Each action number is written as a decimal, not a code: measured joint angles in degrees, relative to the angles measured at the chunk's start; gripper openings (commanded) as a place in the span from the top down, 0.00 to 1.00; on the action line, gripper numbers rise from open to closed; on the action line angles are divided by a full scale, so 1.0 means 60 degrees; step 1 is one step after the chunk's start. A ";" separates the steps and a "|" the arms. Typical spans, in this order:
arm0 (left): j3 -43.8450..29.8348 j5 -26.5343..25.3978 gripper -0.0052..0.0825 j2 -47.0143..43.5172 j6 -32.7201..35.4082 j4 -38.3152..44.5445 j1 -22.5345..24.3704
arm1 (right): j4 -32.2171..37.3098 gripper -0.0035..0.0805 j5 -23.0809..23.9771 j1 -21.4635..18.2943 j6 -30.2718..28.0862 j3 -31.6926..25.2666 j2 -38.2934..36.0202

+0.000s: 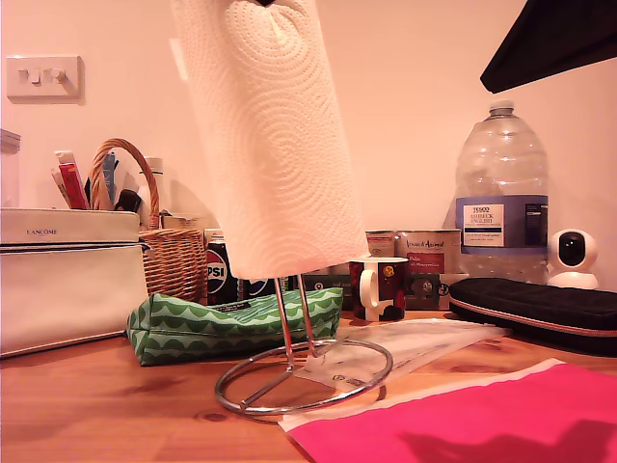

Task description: Insert the paper towel roll into the metallic stand.

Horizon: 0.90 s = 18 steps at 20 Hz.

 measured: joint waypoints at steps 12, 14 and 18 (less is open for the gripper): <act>0.0000 -0.0029 0.69 0.0000 0.0372 -0.0029 -0.0178 | 0.0000 0.97 0.0000 0.0000 0.0000 0.0000 0.0000; 0.0015 -0.0025 0.69 0.0000 0.0433 -0.0018 -0.0259 | 0.0000 0.97 0.0000 0.0000 0.0000 0.0000 0.0000; 0.0328 -0.0025 0.67 0.0000 0.0441 -0.0033 -0.0372 | 0.0000 0.97 0.0000 0.0000 0.0004 0.0000 0.0000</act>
